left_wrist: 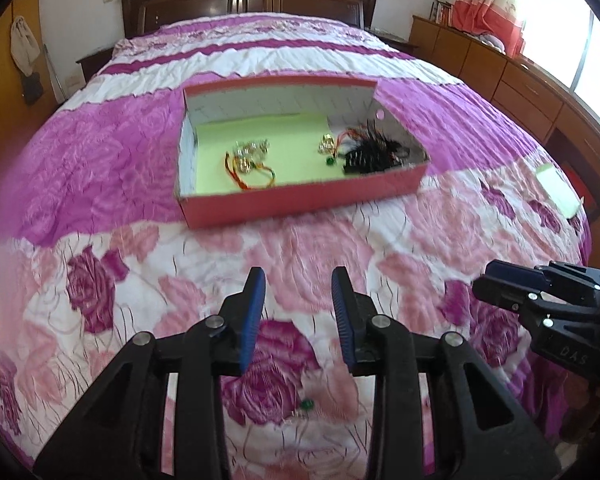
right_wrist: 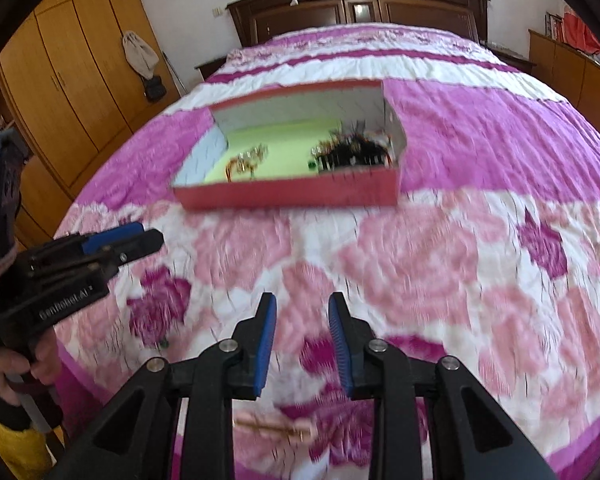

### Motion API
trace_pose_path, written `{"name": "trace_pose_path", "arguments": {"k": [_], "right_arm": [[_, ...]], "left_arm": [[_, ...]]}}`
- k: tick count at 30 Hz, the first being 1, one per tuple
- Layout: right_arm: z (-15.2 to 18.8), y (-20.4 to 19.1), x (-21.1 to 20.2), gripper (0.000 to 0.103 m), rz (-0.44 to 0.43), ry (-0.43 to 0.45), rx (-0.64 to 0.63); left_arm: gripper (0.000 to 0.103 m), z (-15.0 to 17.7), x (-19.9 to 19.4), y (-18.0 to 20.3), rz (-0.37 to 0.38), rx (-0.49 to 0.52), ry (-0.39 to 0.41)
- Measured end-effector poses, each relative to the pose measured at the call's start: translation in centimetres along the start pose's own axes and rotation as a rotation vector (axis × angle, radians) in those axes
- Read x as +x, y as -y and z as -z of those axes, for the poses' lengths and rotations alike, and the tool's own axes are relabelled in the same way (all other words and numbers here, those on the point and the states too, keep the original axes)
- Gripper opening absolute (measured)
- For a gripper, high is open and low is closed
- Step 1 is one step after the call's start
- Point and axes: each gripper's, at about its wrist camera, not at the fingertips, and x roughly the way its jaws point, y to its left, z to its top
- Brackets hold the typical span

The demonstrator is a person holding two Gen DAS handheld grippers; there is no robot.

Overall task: Organize jewelry
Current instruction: 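Withdraw both open tools from the box back over the bedspread, then grasp a green-bead earring with the left tool while the right tool grasps the gold hair pin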

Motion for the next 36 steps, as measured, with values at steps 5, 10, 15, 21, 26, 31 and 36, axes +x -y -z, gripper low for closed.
{"name": "trace_pose_path", "arguments": {"k": [5,10,15,21,26,31,36], "right_arm": [[2.3,0.1,0.5,0.035,0.006,-0.075,0.018],[3.6,-0.1,0.7,0.043,0.008,-0.122,0.027],[4.8,-0.8,1.0,0.055,0.0,-0.17,0.034],[5.9,-1.8,1.6,0.068,0.029,-0.204,0.015],[6.2,-2.5,2.6,0.076,0.063,-0.226,-0.011],[6.4,-3.3,3.6,0.078,0.102,-0.242,-0.051],[6.6,-3.5,4.0,0.071,0.134,-0.237,-0.071]], "left_arm": [[0.026,1.5,0.1,0.0,0.011,-0.007,-0.045],[0.026,2.7,0.2,-0.4,0.017,-0.016,-0.085],[0.026,3.9,0.4,-1.2,0.007,-0.039,-0.111],[0.026,4.7,0.5,-1.7,0.016,-0.056,-0.122],[0.026,5.1,0.6,-1.8,0.026,-0.064,-0.128],[0.026,5.5,0.8,-2.1,0.032,-0.072,-0.139],[0.026,5.8,0.9,-2.1,0.036,-0.069,-0.148]]}}
